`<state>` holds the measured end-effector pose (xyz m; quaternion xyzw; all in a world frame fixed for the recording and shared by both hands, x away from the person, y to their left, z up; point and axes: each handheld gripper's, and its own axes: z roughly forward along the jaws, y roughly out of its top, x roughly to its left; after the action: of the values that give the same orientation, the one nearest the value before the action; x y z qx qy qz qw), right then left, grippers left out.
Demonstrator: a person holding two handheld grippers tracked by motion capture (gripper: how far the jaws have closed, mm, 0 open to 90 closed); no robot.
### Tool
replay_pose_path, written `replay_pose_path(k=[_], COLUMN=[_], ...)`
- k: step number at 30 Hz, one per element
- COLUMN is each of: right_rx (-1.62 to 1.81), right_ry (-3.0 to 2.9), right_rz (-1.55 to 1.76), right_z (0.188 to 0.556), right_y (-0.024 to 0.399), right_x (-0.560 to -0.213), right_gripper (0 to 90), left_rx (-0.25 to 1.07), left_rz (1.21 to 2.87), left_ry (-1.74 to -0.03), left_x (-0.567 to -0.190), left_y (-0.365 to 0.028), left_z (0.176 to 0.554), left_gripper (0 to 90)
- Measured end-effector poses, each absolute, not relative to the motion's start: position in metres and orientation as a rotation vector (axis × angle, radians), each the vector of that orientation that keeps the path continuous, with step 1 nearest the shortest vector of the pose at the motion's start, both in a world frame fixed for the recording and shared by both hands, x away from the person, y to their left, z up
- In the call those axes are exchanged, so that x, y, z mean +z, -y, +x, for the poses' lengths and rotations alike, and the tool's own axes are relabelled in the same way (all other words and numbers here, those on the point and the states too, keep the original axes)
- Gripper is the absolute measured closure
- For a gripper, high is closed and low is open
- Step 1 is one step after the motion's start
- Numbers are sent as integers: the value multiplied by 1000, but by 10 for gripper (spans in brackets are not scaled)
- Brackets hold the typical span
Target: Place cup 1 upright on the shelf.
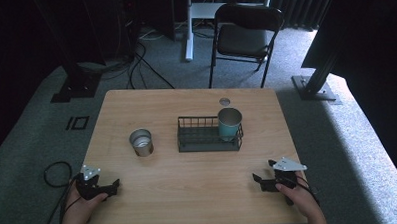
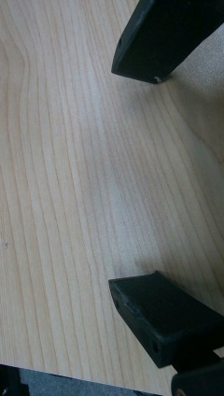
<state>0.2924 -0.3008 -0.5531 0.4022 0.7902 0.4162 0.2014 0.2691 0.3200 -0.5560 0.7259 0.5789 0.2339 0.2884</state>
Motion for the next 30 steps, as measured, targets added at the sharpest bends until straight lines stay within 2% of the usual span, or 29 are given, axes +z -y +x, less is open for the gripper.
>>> replay_pose_path(k=[30], right_rx=[1013], right_ry=[-2366], right_rz=[1125], right_z=[289], right_y=[301], right_x=[-558], right_gripper=[106], left_rx=[624], left_rz=[1939], left_ry=[-1545], left_x=[-556], left_y=[-320], left_z=[269], left_gripper=[21])
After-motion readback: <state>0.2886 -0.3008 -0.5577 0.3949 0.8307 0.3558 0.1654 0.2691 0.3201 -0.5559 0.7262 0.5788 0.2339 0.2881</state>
